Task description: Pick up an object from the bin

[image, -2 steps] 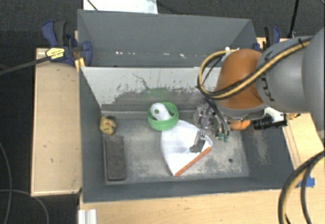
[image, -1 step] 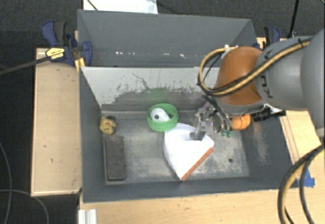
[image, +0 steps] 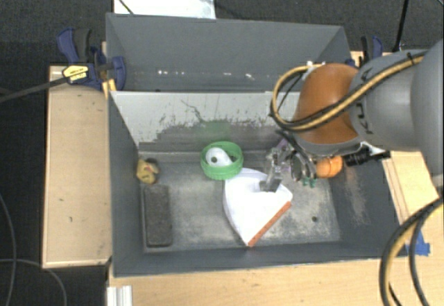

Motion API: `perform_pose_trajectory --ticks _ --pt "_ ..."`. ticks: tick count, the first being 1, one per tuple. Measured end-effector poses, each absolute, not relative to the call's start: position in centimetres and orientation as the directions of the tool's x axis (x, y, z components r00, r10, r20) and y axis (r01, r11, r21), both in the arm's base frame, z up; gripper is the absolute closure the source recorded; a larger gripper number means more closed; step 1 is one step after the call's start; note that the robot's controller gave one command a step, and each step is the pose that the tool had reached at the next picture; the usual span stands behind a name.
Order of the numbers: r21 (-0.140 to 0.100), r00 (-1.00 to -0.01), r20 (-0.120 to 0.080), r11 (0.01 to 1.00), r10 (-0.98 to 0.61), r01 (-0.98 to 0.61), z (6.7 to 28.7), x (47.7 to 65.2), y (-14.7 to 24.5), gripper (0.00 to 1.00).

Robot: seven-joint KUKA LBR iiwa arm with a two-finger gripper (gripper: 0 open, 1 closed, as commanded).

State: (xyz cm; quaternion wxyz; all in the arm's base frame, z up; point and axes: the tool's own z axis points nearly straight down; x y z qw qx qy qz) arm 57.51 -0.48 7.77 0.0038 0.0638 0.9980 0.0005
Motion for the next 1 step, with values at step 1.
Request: perform_pose_trajectory --ticks 1 --pt "0.001 -0.992 -0.008 0.992 0.127 0.127 7.81 57.5 -0.48 1.0"
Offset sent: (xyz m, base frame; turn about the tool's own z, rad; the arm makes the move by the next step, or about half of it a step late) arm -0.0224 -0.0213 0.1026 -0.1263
